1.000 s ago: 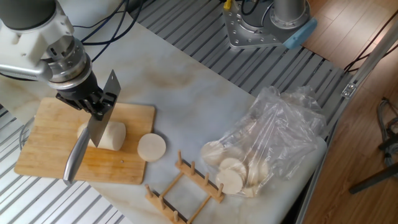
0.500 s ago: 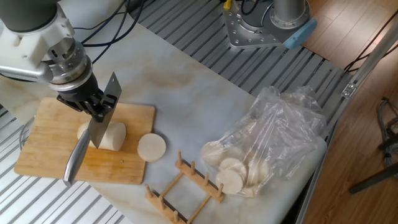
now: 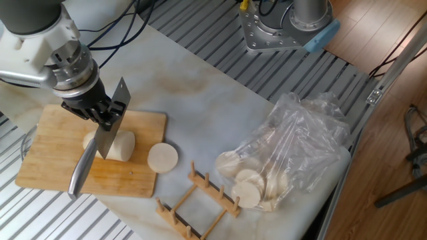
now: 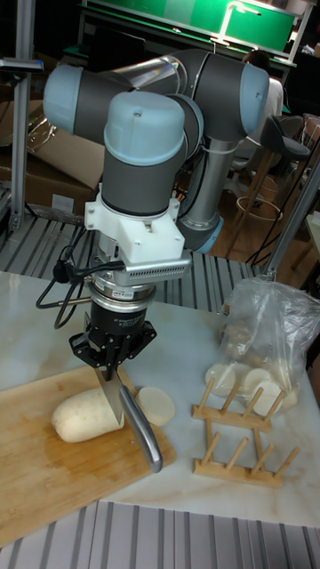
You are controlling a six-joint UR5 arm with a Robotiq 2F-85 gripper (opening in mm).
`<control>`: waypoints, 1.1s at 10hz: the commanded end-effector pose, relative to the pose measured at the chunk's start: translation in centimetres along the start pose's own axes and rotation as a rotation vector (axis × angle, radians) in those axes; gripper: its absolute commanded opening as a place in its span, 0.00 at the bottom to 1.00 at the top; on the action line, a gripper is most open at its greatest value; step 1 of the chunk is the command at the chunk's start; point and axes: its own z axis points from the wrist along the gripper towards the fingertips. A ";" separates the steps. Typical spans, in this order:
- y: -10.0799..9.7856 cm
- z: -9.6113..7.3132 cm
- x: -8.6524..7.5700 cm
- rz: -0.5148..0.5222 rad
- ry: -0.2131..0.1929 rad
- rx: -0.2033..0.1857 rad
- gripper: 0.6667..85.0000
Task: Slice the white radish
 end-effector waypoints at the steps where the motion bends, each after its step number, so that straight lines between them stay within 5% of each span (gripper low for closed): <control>1: 0.1 0.1 -0.3 0.005 -0.009 -0.008 0.01; 11: -0.6 0.9 -0.4 0.016 0.003 0.008 0.01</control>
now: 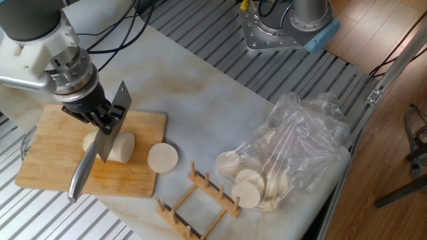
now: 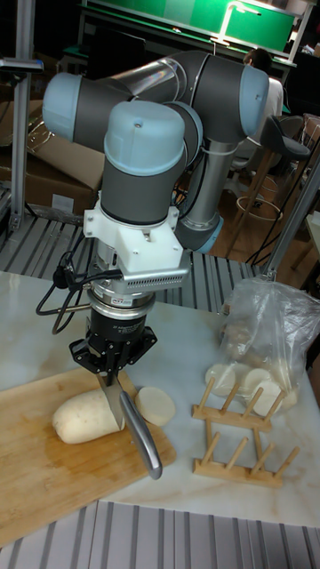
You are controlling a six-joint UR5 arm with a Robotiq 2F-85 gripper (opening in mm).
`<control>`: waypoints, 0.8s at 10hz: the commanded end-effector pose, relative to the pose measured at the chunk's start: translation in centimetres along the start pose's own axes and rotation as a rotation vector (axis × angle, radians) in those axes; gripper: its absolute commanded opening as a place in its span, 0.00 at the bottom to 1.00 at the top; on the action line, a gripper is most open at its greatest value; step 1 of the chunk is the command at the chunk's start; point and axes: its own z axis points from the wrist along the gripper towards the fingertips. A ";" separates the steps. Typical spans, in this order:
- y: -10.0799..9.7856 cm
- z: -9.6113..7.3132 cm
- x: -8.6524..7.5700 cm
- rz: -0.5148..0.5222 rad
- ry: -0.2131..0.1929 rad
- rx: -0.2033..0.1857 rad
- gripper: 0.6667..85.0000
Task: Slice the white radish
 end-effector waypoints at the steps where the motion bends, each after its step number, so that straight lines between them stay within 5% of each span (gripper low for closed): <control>1: 0.1 0.1 -0.2 0.003 -0.009 -0.007 0.01; 8: -0.1 0.4 0.1 0.002 0.003 -0.004 0.01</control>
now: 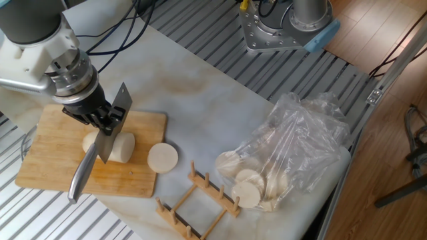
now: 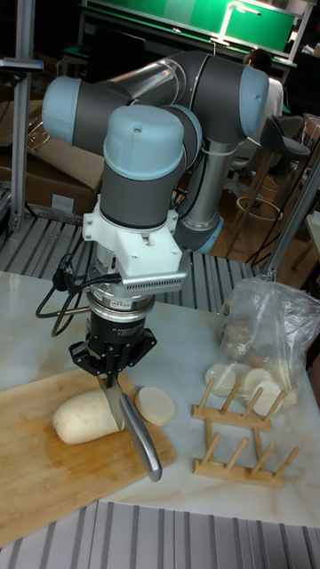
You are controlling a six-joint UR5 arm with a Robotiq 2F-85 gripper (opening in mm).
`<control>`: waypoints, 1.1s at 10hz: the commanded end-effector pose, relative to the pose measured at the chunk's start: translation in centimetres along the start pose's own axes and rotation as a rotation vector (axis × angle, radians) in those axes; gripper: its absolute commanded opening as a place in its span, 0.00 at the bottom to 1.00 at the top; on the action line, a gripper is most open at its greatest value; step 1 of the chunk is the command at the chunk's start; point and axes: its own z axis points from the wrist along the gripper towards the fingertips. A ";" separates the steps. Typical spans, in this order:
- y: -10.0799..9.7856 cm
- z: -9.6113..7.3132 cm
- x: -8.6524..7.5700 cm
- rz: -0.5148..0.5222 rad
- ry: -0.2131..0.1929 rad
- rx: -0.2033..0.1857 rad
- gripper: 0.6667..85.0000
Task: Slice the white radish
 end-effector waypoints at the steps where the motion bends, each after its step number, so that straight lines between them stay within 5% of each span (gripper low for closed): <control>1: 0.0 0.2 -0.1 0.003 -0.004 -0.007 0.01; 11: -0.8 1.0 -0.3 0.008 -0.003 0.016 0.01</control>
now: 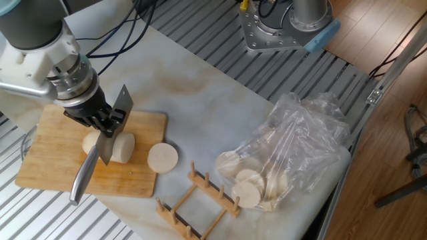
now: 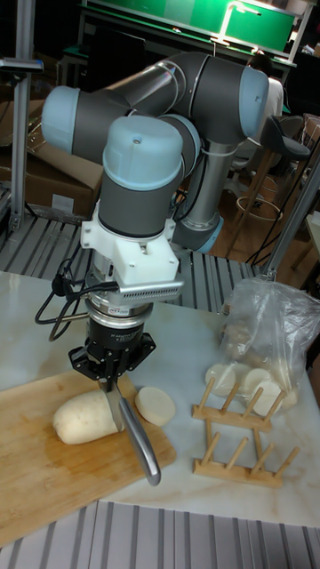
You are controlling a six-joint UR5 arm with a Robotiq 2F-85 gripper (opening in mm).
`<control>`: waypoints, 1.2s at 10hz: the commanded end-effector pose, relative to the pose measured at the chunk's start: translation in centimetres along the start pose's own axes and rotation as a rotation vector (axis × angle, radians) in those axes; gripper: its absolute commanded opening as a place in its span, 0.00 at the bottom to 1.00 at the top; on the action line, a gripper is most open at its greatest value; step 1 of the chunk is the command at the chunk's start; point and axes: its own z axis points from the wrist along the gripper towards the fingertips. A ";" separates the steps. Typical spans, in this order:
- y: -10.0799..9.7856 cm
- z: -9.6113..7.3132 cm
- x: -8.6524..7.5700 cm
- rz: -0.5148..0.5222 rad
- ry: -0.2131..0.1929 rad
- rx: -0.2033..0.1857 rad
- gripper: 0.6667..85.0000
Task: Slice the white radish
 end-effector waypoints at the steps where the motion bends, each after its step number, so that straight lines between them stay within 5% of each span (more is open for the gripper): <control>1: -0.2 0.1 -0.1 0.008 -0.004 0.003 0.01; 12: -0.4 1.3 -0.5 0.025 0.009 0.022 0.01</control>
